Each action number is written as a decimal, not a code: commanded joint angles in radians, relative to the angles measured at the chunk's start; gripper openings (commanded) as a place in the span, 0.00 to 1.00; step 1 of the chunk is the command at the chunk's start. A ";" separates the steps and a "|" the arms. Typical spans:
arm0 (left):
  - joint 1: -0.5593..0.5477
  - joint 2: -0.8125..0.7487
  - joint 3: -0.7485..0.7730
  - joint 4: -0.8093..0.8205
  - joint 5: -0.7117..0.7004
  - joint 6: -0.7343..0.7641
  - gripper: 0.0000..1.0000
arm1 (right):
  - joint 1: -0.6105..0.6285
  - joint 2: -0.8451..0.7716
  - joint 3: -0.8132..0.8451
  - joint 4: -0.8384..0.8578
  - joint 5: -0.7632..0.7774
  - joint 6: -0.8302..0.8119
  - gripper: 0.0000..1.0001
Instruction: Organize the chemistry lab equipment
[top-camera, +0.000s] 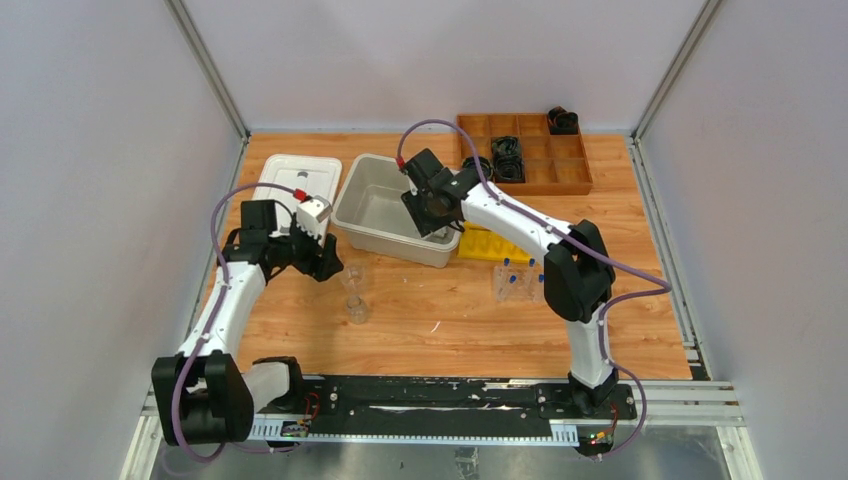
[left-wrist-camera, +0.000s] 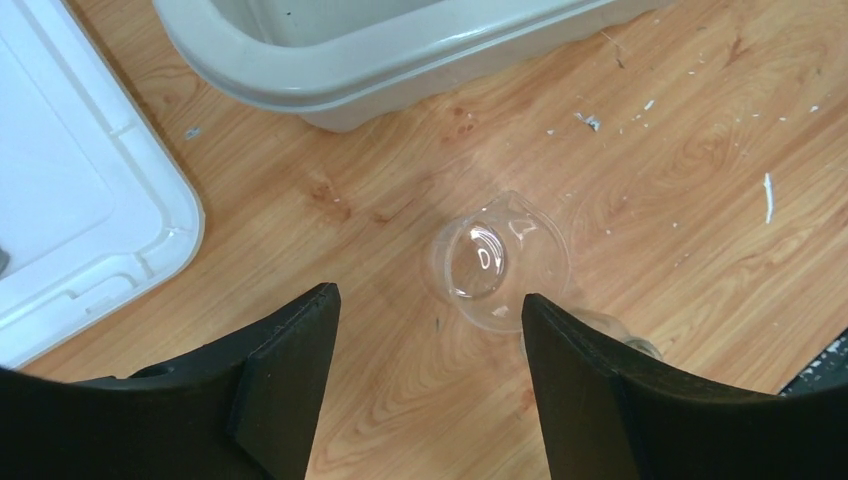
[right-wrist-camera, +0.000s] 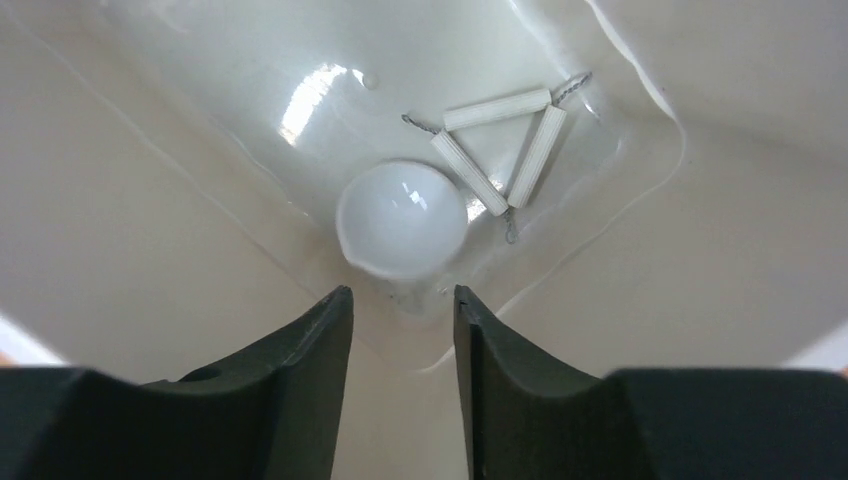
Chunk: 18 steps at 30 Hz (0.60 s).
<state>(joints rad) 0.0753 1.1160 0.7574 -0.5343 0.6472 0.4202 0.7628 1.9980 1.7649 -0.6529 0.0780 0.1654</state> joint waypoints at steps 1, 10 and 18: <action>-0.017 0.019 -0.043 0.174 -0.048 -0.055 0.71 | -0.010 -0.062 0.045 -0.023 -0.026 0.010 0.43; -0.017 0.157 -0.056 0.207 -0.063 -0.067 0.63 | -0.008 -0.163 0.021 0.032 -0.026 0.050 0.36; -0.018 0.201 -0.091 0.224 -0.003 -0.064 0.58 | -0.004 -0.218 -0.037 0.073 -0.022 0.074 0.34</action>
<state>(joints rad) 0.0620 1.3045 0.6880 -0.3412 0.6010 0.3546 0.7628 1.8004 1.7561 -0.6003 0.0525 0.2169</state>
